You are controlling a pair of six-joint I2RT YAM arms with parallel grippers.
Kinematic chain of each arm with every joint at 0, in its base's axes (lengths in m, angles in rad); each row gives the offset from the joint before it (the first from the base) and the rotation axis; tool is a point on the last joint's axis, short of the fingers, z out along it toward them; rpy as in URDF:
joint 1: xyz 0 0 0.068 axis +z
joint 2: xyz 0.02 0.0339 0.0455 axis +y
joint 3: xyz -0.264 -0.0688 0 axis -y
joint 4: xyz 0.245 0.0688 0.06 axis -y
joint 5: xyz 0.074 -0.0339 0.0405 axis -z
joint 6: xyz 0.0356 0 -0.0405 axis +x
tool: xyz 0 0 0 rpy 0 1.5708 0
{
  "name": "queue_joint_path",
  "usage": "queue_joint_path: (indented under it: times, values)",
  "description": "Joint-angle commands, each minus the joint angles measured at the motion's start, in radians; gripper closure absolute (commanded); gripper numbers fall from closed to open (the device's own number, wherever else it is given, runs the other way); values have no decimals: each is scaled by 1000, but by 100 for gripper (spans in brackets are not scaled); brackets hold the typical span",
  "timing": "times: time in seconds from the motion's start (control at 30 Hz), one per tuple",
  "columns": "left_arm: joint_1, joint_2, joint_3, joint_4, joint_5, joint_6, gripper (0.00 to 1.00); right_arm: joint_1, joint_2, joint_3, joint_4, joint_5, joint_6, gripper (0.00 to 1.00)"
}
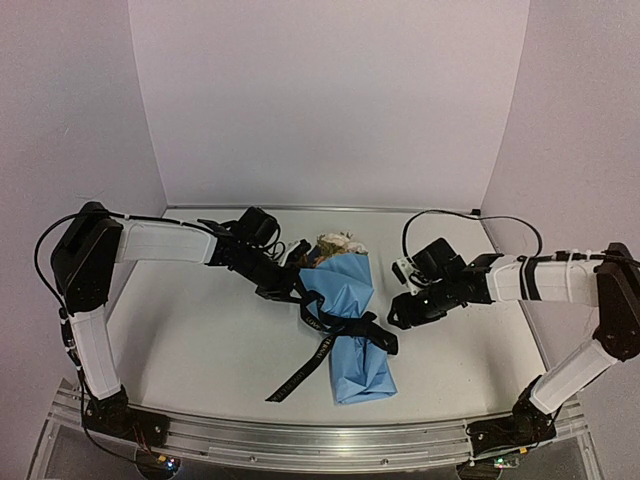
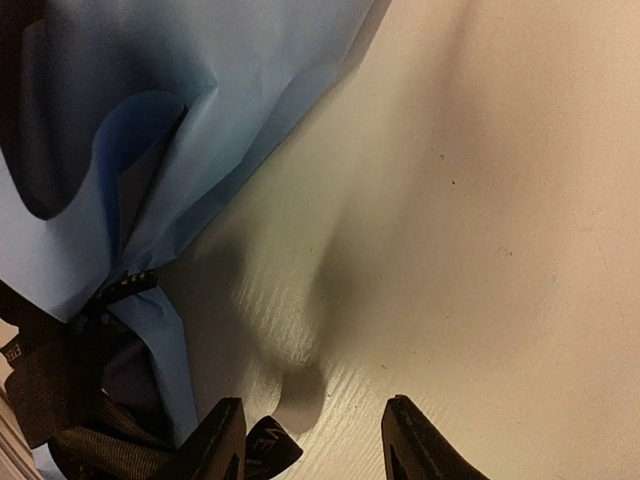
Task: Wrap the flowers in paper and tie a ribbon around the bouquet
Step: Cross the half-tied ribbon over the folded bouquet.
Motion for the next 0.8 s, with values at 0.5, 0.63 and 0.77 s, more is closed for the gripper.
queue_joint_path:
  times: [0.5,0.63,0.77]
  values:
    - [-6,-13,35,-15,23,14,100,94,-152,-148,-13,-185,72,62]
    - [-5,-15,36,-18,22,16,100,111,-211,-171,-64,-78,45,59]
    - [-5,-15,34,-17,22,16,100,113,-228,-214,-25,-16,37,56]
